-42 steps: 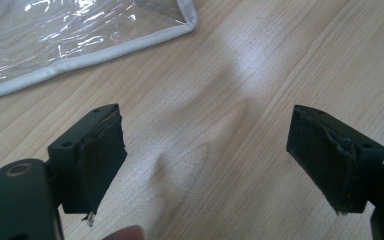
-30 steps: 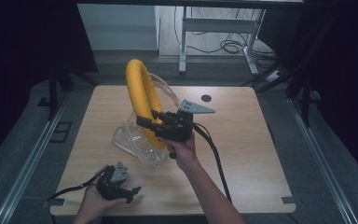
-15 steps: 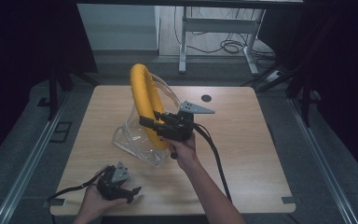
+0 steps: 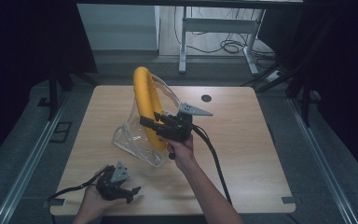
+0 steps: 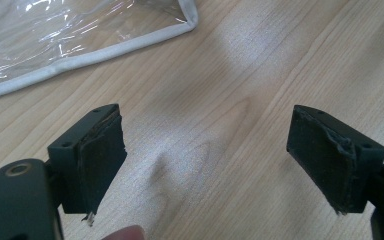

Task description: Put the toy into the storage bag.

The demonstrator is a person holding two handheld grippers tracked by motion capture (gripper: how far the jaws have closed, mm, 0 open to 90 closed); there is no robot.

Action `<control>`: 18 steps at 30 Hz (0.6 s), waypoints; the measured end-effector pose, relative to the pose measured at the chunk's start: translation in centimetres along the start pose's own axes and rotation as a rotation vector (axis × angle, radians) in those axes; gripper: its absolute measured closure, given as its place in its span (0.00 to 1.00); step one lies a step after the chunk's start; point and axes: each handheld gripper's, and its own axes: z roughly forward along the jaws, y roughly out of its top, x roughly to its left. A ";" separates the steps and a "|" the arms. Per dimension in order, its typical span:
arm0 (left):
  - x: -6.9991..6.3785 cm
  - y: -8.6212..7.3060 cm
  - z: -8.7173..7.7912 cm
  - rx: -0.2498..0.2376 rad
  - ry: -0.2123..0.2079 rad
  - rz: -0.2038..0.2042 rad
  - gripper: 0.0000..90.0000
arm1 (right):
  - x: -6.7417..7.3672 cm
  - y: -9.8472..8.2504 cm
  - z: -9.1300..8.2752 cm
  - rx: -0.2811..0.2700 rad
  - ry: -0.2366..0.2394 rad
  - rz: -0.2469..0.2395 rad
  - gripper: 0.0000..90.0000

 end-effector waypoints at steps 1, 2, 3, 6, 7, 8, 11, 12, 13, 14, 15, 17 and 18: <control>0.0 0.0 0.0 0.000 0.000 0.000 0.17 | 0.0 0.0 0.0 0.000 0.000 0.000 0.57; 0.0 0.0 0.0 0.001 0.000 0.000 0.17 | -0.5 -0.4 0.0 -0.001 0.000 0.014 0.56; 0.0 0.0 0.0 0.001 0.000 0.000 0.17 | -0.5 -0.4 0.0 -0.001 0.000 0.014 0.56; 0.0 0.0 0.1 0.004 0.002 0.001 0.17 | -0.9 -0.8 -0.1 -0.001 -0.005 0.035 0.56; 0.0 0.0 0.1 0.003 0.002 0.001 0.17 | -1.2 -0.9 -0.1 0.000 -0.003 0.044 0.56; 0.0 0.0 0.0 0.001 0.001 0.000 0.17 | -1.3 -1.0 -0.1 0.003 -0.006 0.048 0.56; 0.0 0.0 0.0 0.001 0.001 0.001 0.17 | -1.2 -1.1 -0.2 0.037 -0.035 0.021 0.55; 0.0 0.0 0.0 0.001 0.000 0.001 0.17 | -1.2 -1.1 -0.4 0.048 -0.060 -0.007 0.55; 0.0 0.0 0.0 0.000 -0.001 0.001 0.17 | -1.1 -1.1 -0.5 0.052 -0.068 -0.014 0.55; 0.0 0.0 0.0 0.000 -0.002 0.001 0.17 | -1.1 -1.1 -0.6 0.055 -0.074 -0.017 0.55; 0.0 0.0 0.0 0.000 -0.002 0.001 0.17 | -1.1 -1.1 -0.6 0.055 -0.074 -0.017 0.55; -0.1 0.0 0.2 0.009 -0.004 0.002 0.17 | -1.1 -1.0 -0.9 0.066 -0.095 -0.038 0.54; -0.1 0.0 0.3 0.010 -0.005 0.002 0.17 | -1.1 -0.9 -0.9 0.067 -0.103 -0.045 0.53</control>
